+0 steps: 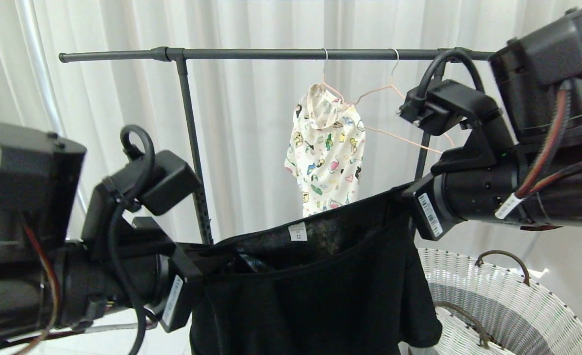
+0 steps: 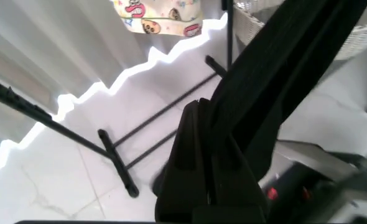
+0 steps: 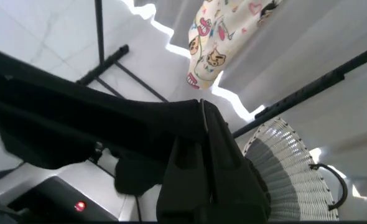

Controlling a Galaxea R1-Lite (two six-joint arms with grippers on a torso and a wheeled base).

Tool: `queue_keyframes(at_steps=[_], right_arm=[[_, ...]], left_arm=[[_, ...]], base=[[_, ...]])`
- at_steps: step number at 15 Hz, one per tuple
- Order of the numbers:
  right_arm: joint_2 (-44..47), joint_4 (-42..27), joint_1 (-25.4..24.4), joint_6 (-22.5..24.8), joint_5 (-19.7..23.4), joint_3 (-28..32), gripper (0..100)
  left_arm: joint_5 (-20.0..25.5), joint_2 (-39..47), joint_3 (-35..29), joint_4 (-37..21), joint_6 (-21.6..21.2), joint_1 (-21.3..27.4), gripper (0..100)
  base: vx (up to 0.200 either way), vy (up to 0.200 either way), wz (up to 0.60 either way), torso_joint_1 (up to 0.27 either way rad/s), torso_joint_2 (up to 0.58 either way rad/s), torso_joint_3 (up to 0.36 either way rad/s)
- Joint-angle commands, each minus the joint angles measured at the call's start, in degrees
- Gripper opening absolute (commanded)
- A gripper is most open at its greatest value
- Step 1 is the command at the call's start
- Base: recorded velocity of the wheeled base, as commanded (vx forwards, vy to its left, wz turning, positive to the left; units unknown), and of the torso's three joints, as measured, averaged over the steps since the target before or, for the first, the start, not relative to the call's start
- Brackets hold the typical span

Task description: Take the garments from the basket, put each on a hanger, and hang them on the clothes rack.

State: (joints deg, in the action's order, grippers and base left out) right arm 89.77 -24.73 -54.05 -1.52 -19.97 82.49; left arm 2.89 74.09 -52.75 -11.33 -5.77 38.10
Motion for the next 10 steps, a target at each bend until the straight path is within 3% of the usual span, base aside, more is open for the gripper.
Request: queue_keyframes(at_steps=[1, 2, 5, 8, 10], right_arm=[[-4.17, -0.05, 0.35, 0.03, 0.02, 0.04, 0], [-5.57, -0.05, 0.35, 0.12, 0.10, 0.04, 0], [-8.82, 0.04, 0.88, 0.21, 0.54, 0.83, 0], [-9.97, 0.04, 2.55, 0.29, 1.95, 2.76, 0], [-9.62, 0.04, 4.83, 0.91, 5.03, 5.84, 0]], left_arm=[[6.43, 1.58, -21.08, -21.81, -0.12, 0.05, 0], [9.24, 3.16, -26.79, -27.35, -0.12, 0.05, 0], [9.94, 7.47, -32.51, -27.87, -1.35, 0.14, 0], [9.85, 7.64, -32.33, -26.12, -6.10, 0.14, 0], [8.54, 6.15, -28.99, -19.70, -7.51, 0.31, 0]], base=[[0.000, 0.000, 0.00, 0.000, 0.00, 0.000], [0.000, 0.000, 0.00, 0.000, 0.00, 0.000], [0.000, 0.000, 0.00, 0.000, 0.00, 0.000], [0.000, 0.000, 0.00, 0.000, 0.00, 0.000], [0.000, 0.000, 0.00, 0.000, 0.00, 0.000]])
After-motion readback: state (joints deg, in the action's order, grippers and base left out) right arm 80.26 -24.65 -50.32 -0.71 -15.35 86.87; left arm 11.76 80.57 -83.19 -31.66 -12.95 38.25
